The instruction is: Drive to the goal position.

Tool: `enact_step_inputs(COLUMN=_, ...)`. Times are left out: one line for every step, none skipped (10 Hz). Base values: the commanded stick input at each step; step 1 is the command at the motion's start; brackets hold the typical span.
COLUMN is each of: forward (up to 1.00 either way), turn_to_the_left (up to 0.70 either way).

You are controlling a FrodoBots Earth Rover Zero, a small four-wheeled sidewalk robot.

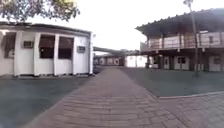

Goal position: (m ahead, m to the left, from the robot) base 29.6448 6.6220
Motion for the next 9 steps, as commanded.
enact_step_inputs(forward=0.70, turn_to_the_left=0.00)
enact_step_inputs(forward=0.70, turn_to_the_left=0.00)
enact_step_inputs(forward=0.70, turn_to_the_left=0.00)
enact_step_inputs(forward=0.70, turn_to_the_left=0.00)
enact_step_inputs(forward=0.70, turn_to_the_left=0.00)
enact_step_inputs(forward=0.70, turn_to_the_left=0.00)
enact_step_inputs(forward=0.70, turn_to_the_left=0.00)
enact_step_inputs(forward=0.70, turn_to_the_left=0.00)
enact_step_inputs(forward=0.70, turn_to_the_left=0.00)
